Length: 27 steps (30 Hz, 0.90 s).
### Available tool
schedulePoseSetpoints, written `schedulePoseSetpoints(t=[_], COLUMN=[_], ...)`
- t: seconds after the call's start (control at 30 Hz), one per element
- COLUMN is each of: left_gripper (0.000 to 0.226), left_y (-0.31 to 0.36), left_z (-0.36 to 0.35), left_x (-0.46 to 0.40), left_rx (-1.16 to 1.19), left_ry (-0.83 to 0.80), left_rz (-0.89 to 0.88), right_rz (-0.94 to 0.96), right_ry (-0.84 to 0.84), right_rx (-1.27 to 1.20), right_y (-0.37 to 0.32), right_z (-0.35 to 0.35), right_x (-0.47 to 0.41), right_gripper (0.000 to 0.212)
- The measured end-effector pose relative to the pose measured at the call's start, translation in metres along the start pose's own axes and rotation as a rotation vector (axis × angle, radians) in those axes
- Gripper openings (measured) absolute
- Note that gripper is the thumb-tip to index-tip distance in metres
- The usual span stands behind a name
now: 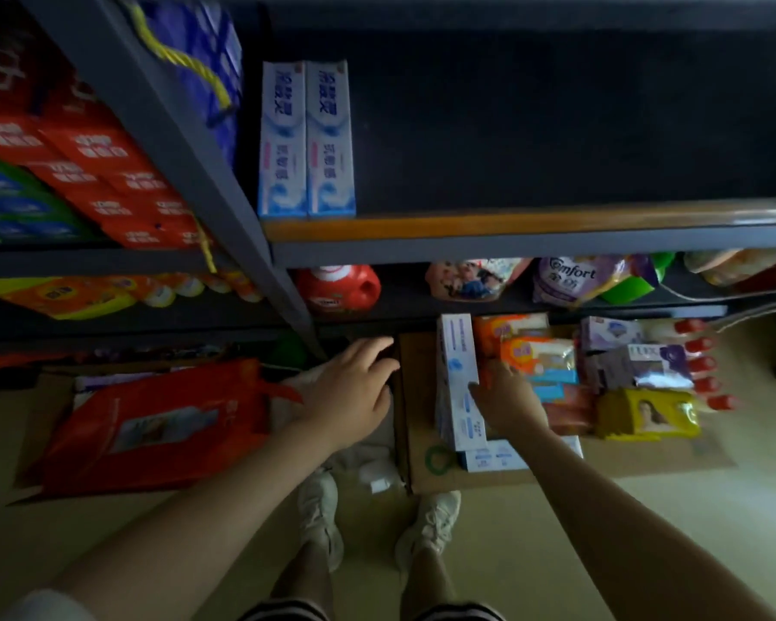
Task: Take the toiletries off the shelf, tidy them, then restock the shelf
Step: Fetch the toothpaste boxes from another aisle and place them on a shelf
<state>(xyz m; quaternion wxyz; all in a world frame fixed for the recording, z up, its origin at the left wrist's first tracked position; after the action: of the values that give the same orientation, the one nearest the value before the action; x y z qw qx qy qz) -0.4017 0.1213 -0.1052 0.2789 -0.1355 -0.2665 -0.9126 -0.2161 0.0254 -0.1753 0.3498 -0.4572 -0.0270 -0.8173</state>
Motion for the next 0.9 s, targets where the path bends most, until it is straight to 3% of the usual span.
schedulePoseSetpoints(t=[0.07,0.2,0.3,0.4,0.53,0.63,0.73,0.83,0.9], left_gripper=[0.036,0.036,0.036,0.034,0.051,0.074,0.074,0.068,0.079], left_y=[-0.004,-0.012,-0.013,-0.009,0.009,0.029,0.042,0.048,0.049], left_z=[-0.026,-0.068,-0.093,-0.113,-0.143,-0.157,-0.164,-0.169,-0.171], left_x=[-0.008,-0.023,-0.031,-0.039,-0.059,-0.079,-0.095,-0.104,-0.107], left_rx=[0.046,0.171,0.25,0.39,0.619,0.707,0.673,0.66,0.567], left_ry=[-0.053,-0.175,-0.211,-0.202,-0.283,-0.306,-0.211,-0.149,-0.158], left_rz=[0.034,0.128,0.189,0.265,0.372,0.417,0.492,0.579,0.661], right_rz=[-0.051,-0.052,-0.074,-0.025,0.179,0.314,0.373,0.328,0.257], right_ry=[-0.065,-0.025,-0.007,-0.072,-0.383,-0.562,-0.559,-0.563,-0.579], right_rx=[-0.061,-0.126,-0.19,-0.6,-1.167,-1.35,-1.452,-1.622,-1.72], right_y=[0.018,0.023,0.024,0.032,0.05,0.06,0.075,0.087,0.093], right_z=[-0.026,-0.055,-0.061,-0.051,-0.021,0.011,0.039,0.048,0.042], right_x=[-0.005,-0.017,-0.027,-0.025,0.005,0.028,0.033,0.03,0.026], right_gripper=[0.048,0.062,0.057,0.035,0.024,0.029,0.041,0.05,0.047])
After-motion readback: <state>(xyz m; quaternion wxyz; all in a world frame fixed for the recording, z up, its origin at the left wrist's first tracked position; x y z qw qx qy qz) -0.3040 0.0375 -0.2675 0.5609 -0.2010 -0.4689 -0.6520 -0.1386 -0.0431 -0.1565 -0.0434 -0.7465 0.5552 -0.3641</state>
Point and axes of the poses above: each hand's wrist, its own x-axis away from the middle knuckle, its own z-axis out of the back of the hand, y = z × x, the point moved 6 cm from there along -x, towards the middle knuckle, and after that the axes turned 14 degrees about -y, right-handed, at the moved point
